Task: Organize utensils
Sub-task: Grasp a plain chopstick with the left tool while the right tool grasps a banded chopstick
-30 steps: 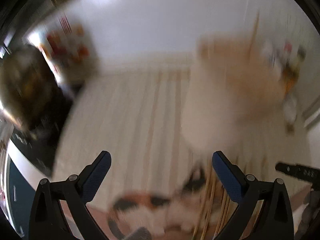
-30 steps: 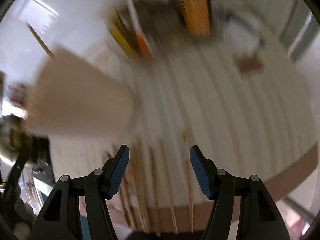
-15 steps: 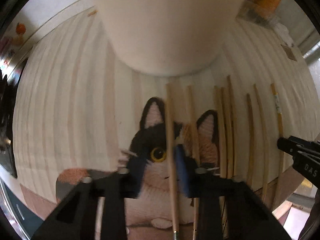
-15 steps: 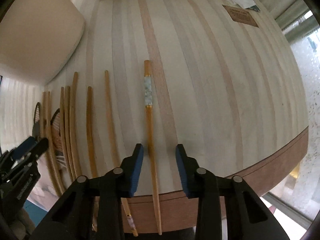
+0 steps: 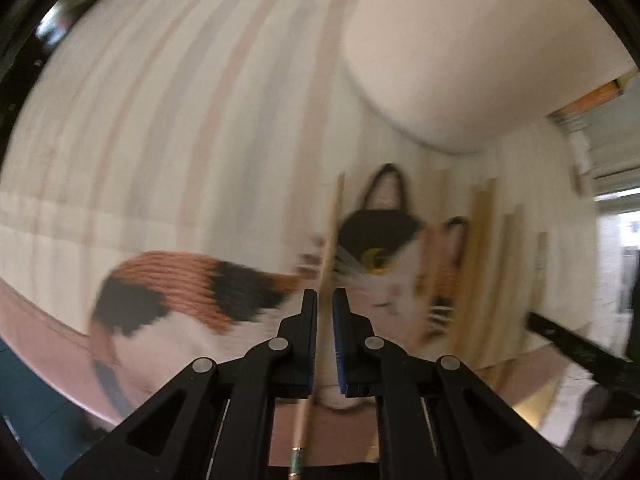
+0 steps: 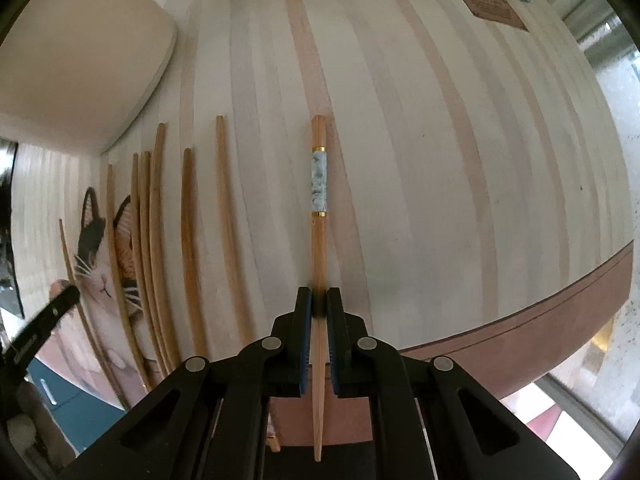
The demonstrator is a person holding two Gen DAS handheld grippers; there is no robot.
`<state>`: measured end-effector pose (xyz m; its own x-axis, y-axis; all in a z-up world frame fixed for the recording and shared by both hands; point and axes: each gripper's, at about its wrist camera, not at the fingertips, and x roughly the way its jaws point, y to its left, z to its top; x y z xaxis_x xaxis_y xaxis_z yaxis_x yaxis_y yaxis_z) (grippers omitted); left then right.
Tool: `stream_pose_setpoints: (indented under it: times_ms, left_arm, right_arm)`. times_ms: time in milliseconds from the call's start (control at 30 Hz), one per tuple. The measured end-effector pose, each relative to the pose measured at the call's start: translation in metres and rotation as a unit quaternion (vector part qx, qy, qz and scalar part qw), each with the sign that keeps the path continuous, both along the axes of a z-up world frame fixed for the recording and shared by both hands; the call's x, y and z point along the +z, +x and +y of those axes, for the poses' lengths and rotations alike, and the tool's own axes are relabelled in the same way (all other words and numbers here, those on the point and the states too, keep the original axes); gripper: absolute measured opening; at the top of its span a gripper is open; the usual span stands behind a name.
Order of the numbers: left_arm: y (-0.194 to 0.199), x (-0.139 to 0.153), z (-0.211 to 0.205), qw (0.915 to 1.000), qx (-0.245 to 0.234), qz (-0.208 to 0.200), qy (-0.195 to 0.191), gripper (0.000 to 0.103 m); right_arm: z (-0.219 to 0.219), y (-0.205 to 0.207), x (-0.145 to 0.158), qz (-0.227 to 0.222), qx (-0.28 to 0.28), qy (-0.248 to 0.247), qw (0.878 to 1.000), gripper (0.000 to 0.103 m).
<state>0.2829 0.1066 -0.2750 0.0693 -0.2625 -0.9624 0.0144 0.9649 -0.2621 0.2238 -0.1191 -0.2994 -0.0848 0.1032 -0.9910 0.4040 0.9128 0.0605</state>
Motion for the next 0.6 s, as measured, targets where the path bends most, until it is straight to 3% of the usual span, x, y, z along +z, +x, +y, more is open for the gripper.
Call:
stream_pose_setpoints:
  times_ms: [67, 100, 333, 533, 600]
  left_arm:
    - [0.008, 0.003, -0.016, 0.9996, -0.018, 0.002, -0.021, 0.033]
    - [0.010, 0.003, -0.021, 0.9996, -0.021, 0.002, -0.017, 0.037]
    - [0.012, -0.006, -0.035, 0.9966, -0.046, -0.002, 0.068, 0.038]
    - [-0.007, -0.007, -0.045, 0.9954, -0.046, -0.007, 0.083, 0.037]
    - [-0.018, -0.008, -0.043, 0.9947, -0.045, -0.011, 0.092, 0.030]
  right_arm:
    - [-0.007, 0.003, 0.001, 0.002, -0.011, 0.011, 1.000, 0.008]
    - [-0.012, 0.003, 0.000, 0.002, -0.014, 0.016, 1.000, 0.008]
    - [-0.027, 0.013, -0.001, 0.014, 0.020, -0.003, 1.000, 0.008]
    - [-0.019, 0.016, 0.001, 0.014, 0.037, -0.031, 0.999, 0.008]
    - [-0.012, 0.017, -0.001, 0.014, 0.045, -0.044, 0.998, 0.008]
